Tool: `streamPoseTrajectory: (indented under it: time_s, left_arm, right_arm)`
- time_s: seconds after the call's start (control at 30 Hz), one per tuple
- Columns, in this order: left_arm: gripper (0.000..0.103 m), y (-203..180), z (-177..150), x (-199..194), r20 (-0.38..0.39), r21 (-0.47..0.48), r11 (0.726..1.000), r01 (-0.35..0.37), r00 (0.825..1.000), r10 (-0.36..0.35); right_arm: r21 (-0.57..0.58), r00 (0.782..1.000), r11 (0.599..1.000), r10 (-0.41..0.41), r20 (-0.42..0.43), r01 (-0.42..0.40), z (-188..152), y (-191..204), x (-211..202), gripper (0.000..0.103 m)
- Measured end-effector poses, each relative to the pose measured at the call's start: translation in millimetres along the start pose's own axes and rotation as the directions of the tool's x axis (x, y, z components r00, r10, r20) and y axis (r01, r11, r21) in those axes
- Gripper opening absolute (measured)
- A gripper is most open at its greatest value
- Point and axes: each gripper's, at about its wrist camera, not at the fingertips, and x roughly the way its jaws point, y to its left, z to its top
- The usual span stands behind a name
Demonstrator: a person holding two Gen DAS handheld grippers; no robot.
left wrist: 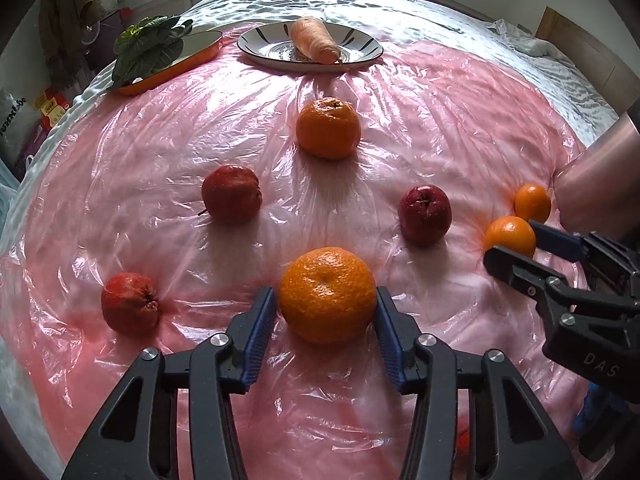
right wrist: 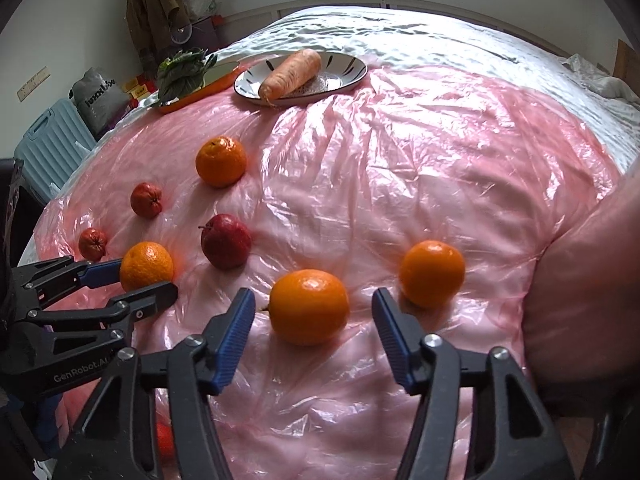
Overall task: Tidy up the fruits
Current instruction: 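Close the left tool on the large orange, then lift the orange with the left tool while the right tool grasps a tangerine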
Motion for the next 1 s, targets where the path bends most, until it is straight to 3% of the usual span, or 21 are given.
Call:
streamPoseTrajectory:
  time_s: [0.13, 1.0]
  left_arm:
    - [0.040, 1.6, 0.3, 0.5, 0.004, 0.002, 1.000, 0.015, 1.000, -0.015]
    - [0.038, 18.5, -11.4, -27.0, 0.051, -0.033, 0.997, 0.063, 0.997, -0.061]
  right_arm:
    - [-0.005, 1.000, 1.000, 0.008, -0.008, -0.008, -1.1, 2.1, 2.7, 0.077]
    - [-0.006, 1.000, 1.000, -0.003, 0.010, 0.003, -4.7, 8.4, -20.6, 0.074]
